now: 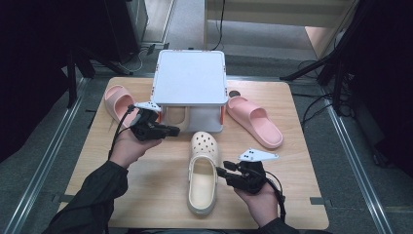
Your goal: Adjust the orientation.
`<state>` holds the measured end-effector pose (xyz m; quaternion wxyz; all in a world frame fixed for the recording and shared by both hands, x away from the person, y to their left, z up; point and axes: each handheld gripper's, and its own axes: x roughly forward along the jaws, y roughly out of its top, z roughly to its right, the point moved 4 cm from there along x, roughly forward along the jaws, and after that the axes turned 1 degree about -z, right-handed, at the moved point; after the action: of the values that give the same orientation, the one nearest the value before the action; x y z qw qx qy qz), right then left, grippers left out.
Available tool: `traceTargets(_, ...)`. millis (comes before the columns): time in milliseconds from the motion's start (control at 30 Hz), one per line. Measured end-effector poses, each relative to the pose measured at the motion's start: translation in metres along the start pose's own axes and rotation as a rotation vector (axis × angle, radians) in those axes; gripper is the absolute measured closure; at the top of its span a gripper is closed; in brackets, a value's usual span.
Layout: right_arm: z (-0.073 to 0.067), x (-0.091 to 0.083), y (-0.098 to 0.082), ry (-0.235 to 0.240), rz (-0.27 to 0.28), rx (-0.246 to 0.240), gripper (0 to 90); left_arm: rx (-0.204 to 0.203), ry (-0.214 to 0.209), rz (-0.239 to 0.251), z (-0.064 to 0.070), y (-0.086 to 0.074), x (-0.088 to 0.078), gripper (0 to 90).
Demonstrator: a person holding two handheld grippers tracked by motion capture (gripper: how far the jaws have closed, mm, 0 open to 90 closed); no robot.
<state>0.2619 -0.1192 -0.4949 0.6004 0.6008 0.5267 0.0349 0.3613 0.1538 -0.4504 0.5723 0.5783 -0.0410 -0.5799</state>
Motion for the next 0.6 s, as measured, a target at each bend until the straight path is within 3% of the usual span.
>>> traceTargets(200, -0.002, 0.004, -0.005, 0.005, -0.012, 0.034, 55.8, 0.002, -0.011, 0.002, -0.005, 0.015, -0.011, 84.0)
traceTargets(433, -0.006, 0.011, -0.009, -0.012, -0.034, 0.023, 53.2, 0.016, 0.009, 0.012, -0.012, 0.037, -0.029, 83.9)
traceTargets(600, -0.006, 0.016, -0.013, -0.015, -0.052, 0.033, 52.1, 0.003, 0.009, 0.033, -0.022, 0.053, -0.038, 83.9)
